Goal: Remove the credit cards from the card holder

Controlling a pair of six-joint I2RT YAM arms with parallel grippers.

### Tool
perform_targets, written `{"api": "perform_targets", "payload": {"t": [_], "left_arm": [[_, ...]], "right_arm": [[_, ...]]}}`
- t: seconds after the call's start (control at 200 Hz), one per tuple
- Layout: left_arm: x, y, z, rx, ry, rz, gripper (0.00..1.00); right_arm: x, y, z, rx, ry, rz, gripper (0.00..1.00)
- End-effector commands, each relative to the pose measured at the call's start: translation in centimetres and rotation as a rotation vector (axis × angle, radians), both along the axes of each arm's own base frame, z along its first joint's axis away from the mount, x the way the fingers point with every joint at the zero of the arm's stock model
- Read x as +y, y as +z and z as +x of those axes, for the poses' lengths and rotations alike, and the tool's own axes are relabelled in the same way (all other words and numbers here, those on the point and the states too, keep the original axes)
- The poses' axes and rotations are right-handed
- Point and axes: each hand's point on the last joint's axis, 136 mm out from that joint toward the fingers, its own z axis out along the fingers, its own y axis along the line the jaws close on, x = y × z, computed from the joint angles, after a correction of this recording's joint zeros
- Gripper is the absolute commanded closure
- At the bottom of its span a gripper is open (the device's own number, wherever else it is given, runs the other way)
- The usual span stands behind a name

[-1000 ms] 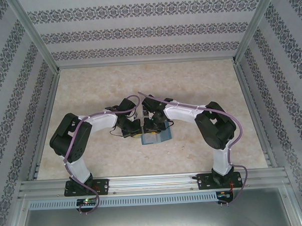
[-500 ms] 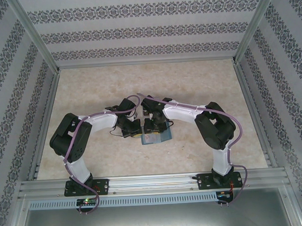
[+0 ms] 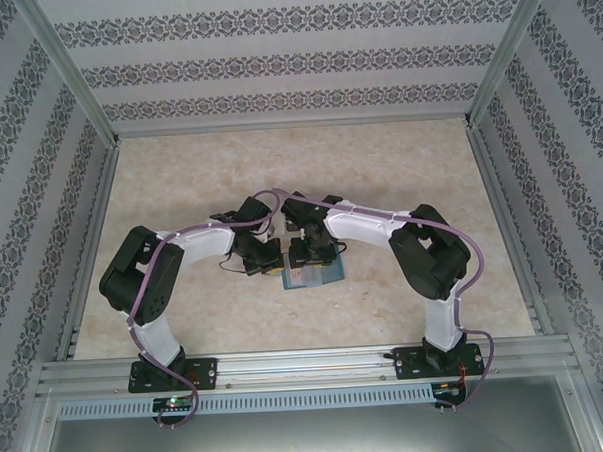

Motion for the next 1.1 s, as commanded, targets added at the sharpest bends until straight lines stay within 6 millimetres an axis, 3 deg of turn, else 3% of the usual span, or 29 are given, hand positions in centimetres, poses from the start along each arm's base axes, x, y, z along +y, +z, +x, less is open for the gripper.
{"api": "perform_targets", "payload": {"t": [0.0,0.405,0.685,0.879,1.094], "left_arm": [[-0.2,-0.8,-0.7,0.019,-0.024,0.011,0.98],[-0.2,-0.7,-0.6,0.02,-0.022,0.012,0.98],[-0.3,-0.7,-0.5,0.022,-0.022,0.012,0.98],[-0.3,-0.7,-0.6,0.021,-0.026,0.011,0.98],[-0.3,-0.8,-0.5,0.024,-0.03,0.016,0.98]], "right_arm": [[-0.9,1.1,-0.1,-0.028,0.01,-0.046,0.48],[-0.8,1.4,0.0,-0.037,0.02,-0.044,0.49],[-0.8,2.1,0.0,-0.05,0.028,-0.036,0.62],[-1.1,2.6,0.1,-0.058,0.027,-0.054,0.83],[-1.7,2.8,0.3,-0.074,0.033,-0.082,0.88]]}}
